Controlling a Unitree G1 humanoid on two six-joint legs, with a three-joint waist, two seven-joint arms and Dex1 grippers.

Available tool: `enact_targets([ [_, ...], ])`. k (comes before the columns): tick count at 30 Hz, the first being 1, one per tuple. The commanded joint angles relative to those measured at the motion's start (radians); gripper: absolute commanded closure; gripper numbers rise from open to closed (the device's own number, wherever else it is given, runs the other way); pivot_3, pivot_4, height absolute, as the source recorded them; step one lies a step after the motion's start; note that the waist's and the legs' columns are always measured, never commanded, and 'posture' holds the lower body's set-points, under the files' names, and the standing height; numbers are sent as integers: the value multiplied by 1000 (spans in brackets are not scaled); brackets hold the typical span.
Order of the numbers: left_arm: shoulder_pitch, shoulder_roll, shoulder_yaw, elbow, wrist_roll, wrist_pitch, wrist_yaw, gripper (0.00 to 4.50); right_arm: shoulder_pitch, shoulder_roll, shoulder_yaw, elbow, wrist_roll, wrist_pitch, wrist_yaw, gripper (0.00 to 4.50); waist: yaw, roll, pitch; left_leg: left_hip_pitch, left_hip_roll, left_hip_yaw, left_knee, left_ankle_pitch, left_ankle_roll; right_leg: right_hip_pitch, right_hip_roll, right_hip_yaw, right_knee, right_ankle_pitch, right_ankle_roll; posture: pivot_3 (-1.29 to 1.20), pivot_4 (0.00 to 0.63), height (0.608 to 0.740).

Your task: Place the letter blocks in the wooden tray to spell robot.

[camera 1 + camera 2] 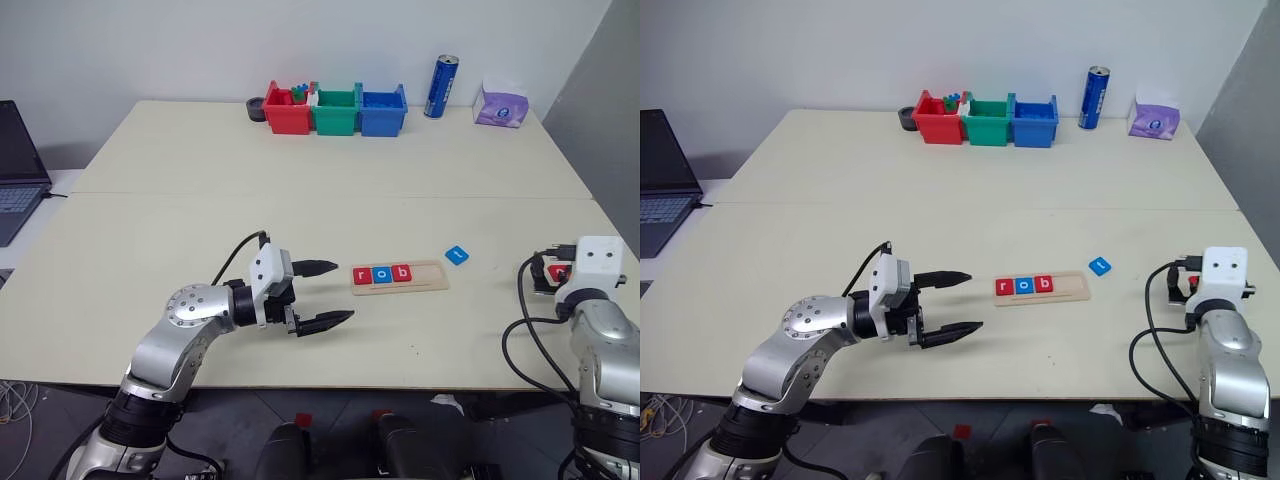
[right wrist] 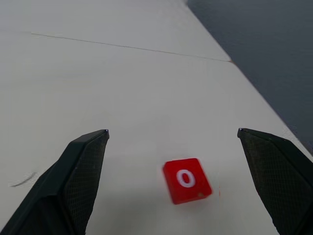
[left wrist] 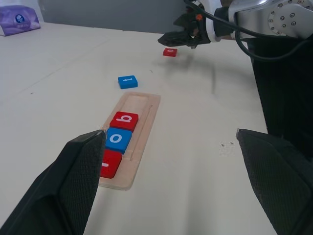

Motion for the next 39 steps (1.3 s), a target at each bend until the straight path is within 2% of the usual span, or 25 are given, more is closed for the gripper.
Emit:
enact_targets([
  [1, -10, -9, -5, -10, -1, -13, -8, 0, 15, -19, -51, 12, 15, 1, -3, 14, 0, 0, 0, 0, 0, 0, 0, 0, 0, 0, 0, 0, 0, 0, 0, 0, 150, 740],
  [8, -16, -13, -8, -5, -2, -9, -13, 0, -12, -19, -84, 106, 122, 26, 71, 14, -2, 0, 0, 0, 0, 0, 0, 0, 0, 0, 1, 0, 0, 0, 0, 0, 150, 740],
  [18, -10, -8, -3, -17, -2, -2, -13, 0, -95, -102, -71, 375, 144, -91, 150, 14, -1, 0, 0, 0, 0, 1, 0, 0, 0, 0, 1, 0, 0, 0, 0, 0, 150, 740],
  [24, -5, -5, 3, -21, -1, 0, -8, 0, -120, -100, -76, 454, 163, -118, 153, 14, -1, 0, 0, 1, 0, 1, 0, 0, 0, 0, 1, 1, 0, 0, 0, 0, 150, 740],
  [26, -3, -4, 5, -23, -2, 0, -6, 0, -120, -97, -77, 462, 169, -126, 149, 561, -1, 0, 0, 1, 0, 1, 0, 0, 0, 1, 1, 1, 0, 0, 0, 0, 150, 740],
  [33, -5, -2, 4, -22, -1, -2, 0, 0, -114, -81, -77, 451, 191, -128, 136, 2945, 1, 0, 0, 1, 0, 0, 0, 0, 0, 1, 1, 1, 0, 0, 0, 0, 150, 740],
  [36, -11, -3, 4, -18, -1, -3, 1, 0, -107, -75, -77, 423, 191, -127, 115, 3046, 0, 0, 0, 1, 0, 1, 0, 0, 0, 1, 1, 1, 0, 0, 0, 0, 150, 740],
  [39, -9, -3, 5, -19, 0, -5, 1, 0, -56, -43, -39, 250, 189, -29, 74, 3046, 2, 1, 0, 0, 0, -1, 0, 0, 0, 1, 1, 1, 0, 0, 0, 0, 150, 740],
])
